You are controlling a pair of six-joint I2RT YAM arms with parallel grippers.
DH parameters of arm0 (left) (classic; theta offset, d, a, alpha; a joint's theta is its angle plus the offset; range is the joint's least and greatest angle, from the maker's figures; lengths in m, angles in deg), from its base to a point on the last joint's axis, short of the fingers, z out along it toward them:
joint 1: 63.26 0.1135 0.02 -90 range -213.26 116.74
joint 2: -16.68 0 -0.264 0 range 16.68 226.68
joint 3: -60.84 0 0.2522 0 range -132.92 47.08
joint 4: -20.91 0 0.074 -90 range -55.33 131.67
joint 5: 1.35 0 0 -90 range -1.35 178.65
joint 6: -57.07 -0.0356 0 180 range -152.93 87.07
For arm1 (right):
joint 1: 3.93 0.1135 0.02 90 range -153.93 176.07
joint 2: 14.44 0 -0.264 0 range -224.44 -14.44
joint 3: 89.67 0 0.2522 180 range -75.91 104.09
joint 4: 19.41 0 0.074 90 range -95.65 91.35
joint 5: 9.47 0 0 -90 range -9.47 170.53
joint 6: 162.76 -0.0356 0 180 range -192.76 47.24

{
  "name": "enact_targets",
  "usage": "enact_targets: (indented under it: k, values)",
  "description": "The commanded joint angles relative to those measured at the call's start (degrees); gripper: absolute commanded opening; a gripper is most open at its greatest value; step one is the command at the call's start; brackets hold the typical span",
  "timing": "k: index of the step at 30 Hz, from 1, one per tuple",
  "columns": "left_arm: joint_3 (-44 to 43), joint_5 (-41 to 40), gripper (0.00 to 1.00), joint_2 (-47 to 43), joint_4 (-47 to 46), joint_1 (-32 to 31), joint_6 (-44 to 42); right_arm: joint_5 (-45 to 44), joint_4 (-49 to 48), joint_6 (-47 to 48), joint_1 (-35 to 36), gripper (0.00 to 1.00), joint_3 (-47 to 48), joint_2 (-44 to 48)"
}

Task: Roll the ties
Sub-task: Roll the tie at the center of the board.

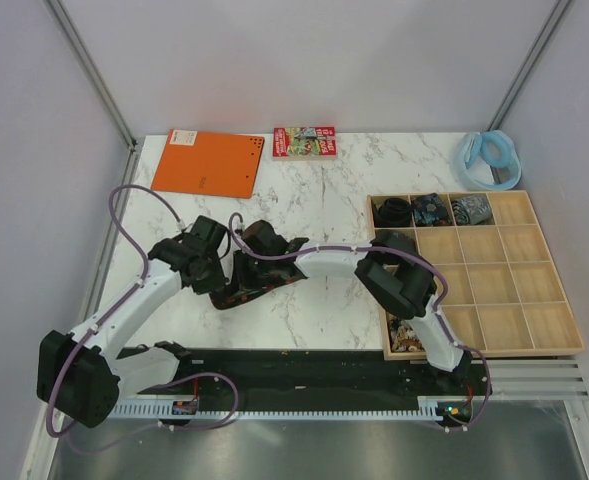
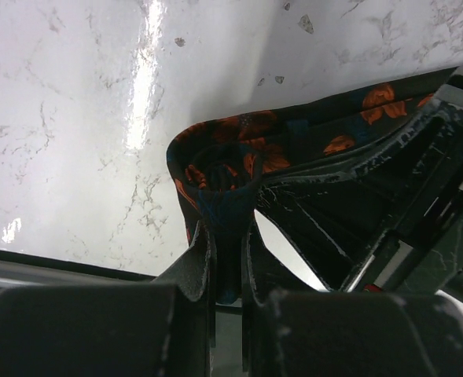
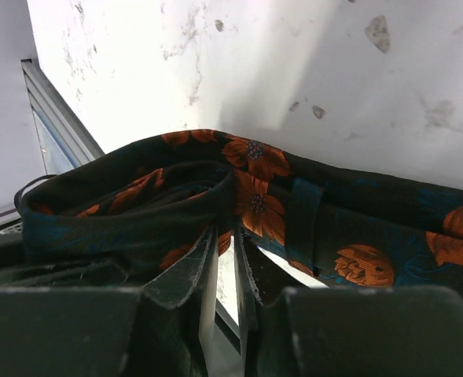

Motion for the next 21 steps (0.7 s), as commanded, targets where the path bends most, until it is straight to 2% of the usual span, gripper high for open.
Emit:
enact_targets:
  k: [1,21]
  values:
    - [-4.0,-0.71,0.02,1.51,1.03,-1.09,-2.91,0.81,-2.34,-1.47,0.71,0.21,3.18,-1.85]
    - [-6.9,-2.9,0.02,18.12,-1.52,-7.85,0.07,1.69,-3.31,-2.0,0.89,0.21,0.28,0.6]
